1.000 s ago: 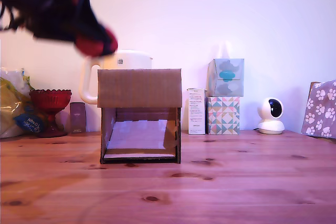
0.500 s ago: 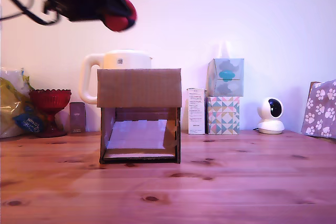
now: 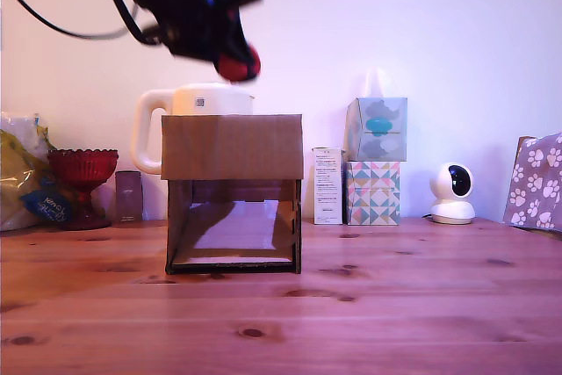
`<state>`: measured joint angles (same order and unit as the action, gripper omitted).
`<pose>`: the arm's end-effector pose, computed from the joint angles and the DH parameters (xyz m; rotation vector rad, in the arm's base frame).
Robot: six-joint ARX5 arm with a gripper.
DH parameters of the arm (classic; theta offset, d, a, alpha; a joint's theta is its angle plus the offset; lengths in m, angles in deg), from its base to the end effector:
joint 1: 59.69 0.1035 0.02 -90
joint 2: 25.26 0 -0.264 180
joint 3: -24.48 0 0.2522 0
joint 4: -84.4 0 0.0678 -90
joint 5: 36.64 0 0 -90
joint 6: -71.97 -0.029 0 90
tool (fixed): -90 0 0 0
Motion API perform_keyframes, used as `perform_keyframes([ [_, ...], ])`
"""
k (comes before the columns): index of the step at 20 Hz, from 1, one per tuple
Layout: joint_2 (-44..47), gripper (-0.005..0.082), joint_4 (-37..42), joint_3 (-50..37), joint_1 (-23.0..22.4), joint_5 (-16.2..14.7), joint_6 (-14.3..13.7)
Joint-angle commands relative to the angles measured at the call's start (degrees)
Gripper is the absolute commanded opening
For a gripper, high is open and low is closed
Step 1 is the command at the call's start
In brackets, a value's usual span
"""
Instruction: Drop the footbag into the cardboard dice tower
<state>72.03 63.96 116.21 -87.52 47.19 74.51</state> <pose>0.3446 -0.1855 0.2986 0.0442 0.4649 -0.5728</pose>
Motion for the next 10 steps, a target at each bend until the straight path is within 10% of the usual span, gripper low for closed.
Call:
perform_keyframes([
  [1,2.1,0.0079,-3.1,2.4,0.6,-0.5,-1.2],
  [5,3.7,0.0142,-6.8,4.5,1.3,-0.9,-1.6],
  [8,3.6,0.0761,-7.3,5.0,1.3,-0.9,-1.6],
  [10,3.6,0.075,-7.7,5.1,1.2,-0.7,-2.0],
])
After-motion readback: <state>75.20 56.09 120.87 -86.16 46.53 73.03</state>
